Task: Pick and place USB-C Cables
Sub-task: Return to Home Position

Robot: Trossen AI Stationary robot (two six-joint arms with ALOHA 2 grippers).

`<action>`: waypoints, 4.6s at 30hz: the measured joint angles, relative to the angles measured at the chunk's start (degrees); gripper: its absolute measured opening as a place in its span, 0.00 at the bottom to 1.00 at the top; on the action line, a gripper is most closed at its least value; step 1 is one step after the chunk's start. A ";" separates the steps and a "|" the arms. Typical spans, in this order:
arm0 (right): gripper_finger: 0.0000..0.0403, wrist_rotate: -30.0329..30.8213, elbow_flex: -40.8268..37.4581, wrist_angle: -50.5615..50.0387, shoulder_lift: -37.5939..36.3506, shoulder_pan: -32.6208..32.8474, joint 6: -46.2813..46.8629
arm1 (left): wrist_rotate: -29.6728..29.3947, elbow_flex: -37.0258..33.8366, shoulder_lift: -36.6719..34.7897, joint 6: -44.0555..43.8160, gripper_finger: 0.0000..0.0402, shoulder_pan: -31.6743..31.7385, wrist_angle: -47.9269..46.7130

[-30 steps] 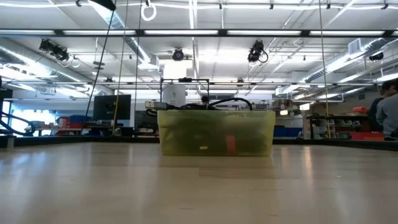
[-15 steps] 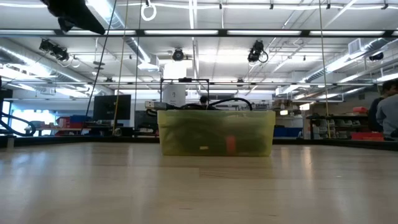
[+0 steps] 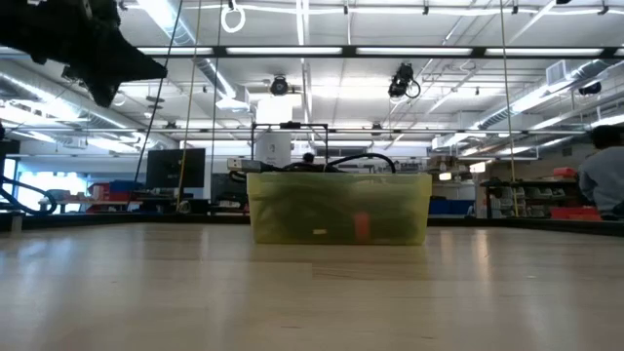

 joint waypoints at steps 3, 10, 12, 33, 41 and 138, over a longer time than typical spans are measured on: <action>0.00 0.02 0.00 -0.07 -0.16 -0.01 -0.26 | 0.51 -4.05 -2.48 0.36 0.00 0.00 5.89; 0.00 0.17 -0.02 -3.38 -2.50 0.00 -0.35 | 5.75 -8.53 -5.76 -0.06 0.00 0.00 8.87; 0.00 0.20 -0.02 -4.18 -3.79 0.00 0.80 | 8.70 -9.30 -6.29 -1.18 0.00 0.00 9.00; 0.05 2.95 -0.02 -6.04 -9.24 0.00 7.96 | 11.90 -13.96 -6.25 -15.85 0.09 0.07 6.89; 0.06 2.66 0.00 -5.36 -9.24 0.00 7.87 | 11.63 -13.94 -6.25 -16.27 0.08 0.07 7.89; 0.06 -18.17 -50.31 27.05 -6.15 0.59 -2.08 | 37.58 -13.92 -6.34 16.70 0.09 23.28 18.99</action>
